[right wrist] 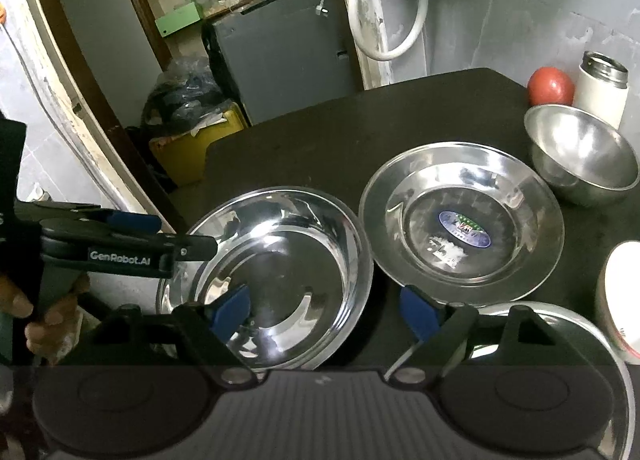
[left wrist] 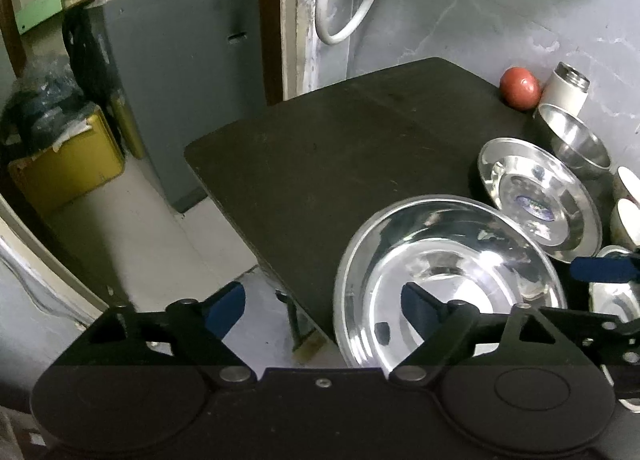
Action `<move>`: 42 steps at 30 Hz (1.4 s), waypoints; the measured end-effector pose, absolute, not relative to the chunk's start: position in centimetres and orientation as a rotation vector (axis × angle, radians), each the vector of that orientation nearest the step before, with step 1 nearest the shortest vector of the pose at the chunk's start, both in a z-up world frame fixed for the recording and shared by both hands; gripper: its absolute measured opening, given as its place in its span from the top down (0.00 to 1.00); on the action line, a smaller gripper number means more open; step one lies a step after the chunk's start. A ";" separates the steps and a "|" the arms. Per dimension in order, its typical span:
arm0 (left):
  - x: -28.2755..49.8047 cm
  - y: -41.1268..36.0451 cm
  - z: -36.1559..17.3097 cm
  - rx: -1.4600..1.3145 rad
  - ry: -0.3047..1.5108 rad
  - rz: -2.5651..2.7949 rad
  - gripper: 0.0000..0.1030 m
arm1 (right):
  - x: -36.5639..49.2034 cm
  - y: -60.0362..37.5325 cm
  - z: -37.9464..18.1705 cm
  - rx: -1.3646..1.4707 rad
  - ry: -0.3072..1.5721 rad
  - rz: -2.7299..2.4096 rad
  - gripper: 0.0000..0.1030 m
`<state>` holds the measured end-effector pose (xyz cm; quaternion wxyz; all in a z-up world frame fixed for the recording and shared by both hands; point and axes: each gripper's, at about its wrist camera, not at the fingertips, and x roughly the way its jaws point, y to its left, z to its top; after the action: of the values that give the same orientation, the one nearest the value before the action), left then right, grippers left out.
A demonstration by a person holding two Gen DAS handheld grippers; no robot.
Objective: Organize plates and bowls
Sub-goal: 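Reach both grippers to the large steel plate and grip its rim, then lift the large steel plate with both grippers and lower it onto a smaller plate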
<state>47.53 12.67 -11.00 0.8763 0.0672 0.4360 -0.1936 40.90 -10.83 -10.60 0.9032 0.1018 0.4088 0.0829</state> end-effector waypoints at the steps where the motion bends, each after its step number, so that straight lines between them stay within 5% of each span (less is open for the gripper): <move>1: 47.5 12.7 -11.0 0.132 0.914 -0.411 0.22 | 41.0 -10.8 -10.7 0.212 0.852 0.168 0.17; 17: 47.4 13.2 -11.4 0.009 0.966 -0.410 0.59 | 42.4 -10.6 -12.5 0.275 0.892 0.185 0.36; 26: 47.0 13.3 -11.6 0.001 0.979 -0.389 0.87 | 42.1 -11.0 -12.7 0.266 0.888 0.144 0.62; 29: 46.8 13.5 -11.6 0.000 0.981 -0.383 0.89 | 41.9 -11.3 -12.7 0.262 0.886 0.133 0.73; 42: 43.9 13.8 -8.8 -0.021 0.911 -0.392 0.89 | 39.3 -11.9 -10.8 0.258 0.814 0.150 0.74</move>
<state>43.91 13.82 -8.84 0.8796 -0.0101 0.4369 -0.1880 39.29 -11.88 -10.82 0.9075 0.1251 0.3943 0.0728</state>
